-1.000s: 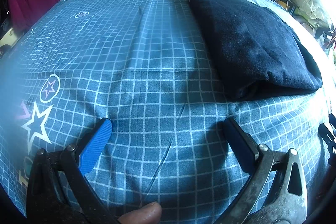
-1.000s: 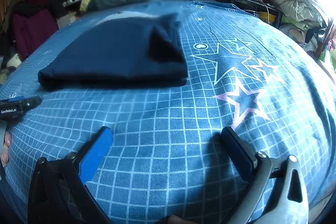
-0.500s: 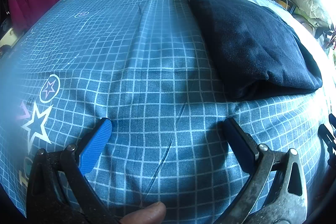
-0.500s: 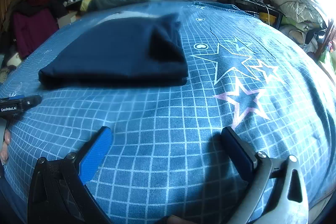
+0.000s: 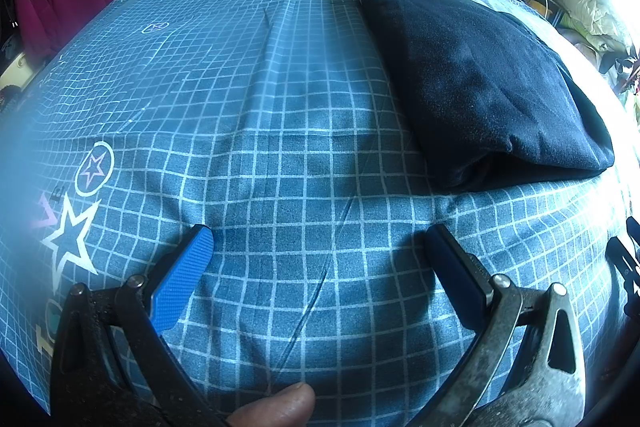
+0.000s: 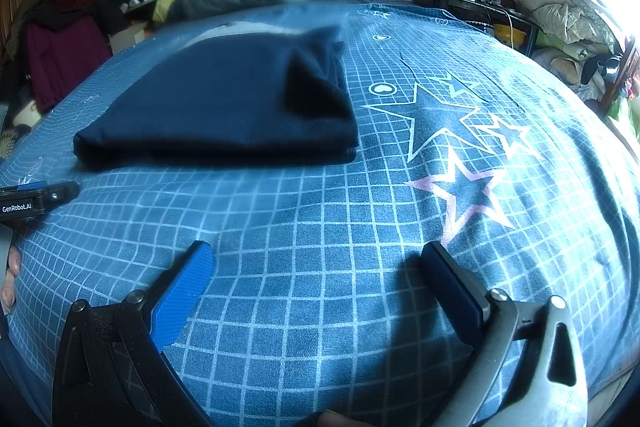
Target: Fold small clothes
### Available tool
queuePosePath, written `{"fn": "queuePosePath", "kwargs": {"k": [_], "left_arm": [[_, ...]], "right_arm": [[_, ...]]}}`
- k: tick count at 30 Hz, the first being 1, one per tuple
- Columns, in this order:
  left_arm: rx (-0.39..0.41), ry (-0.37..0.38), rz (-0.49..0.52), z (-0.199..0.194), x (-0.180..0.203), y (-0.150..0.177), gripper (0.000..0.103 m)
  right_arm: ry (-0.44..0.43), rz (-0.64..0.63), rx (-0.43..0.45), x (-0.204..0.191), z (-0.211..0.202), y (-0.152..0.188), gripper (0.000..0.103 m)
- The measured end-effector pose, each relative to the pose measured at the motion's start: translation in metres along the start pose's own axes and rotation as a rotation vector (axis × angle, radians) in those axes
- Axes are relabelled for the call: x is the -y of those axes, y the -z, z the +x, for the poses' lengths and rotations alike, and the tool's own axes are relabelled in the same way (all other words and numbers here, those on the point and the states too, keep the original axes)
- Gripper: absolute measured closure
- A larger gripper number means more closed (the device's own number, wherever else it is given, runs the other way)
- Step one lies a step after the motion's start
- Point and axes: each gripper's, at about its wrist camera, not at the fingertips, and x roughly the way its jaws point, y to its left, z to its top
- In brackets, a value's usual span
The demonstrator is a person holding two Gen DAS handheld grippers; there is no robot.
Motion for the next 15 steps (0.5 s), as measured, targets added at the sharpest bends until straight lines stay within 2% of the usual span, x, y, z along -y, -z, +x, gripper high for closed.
{"fn": "queuePosePath", "kwargs": {"k": [15], "left_arm": [[0.001,-0.004,0.003,0.0014,0.0006,-0.0002,0.000]], "right_arm": [[0.000,0.001,0.001,-0.0001,0.0003,0.0006,0.000]]}}
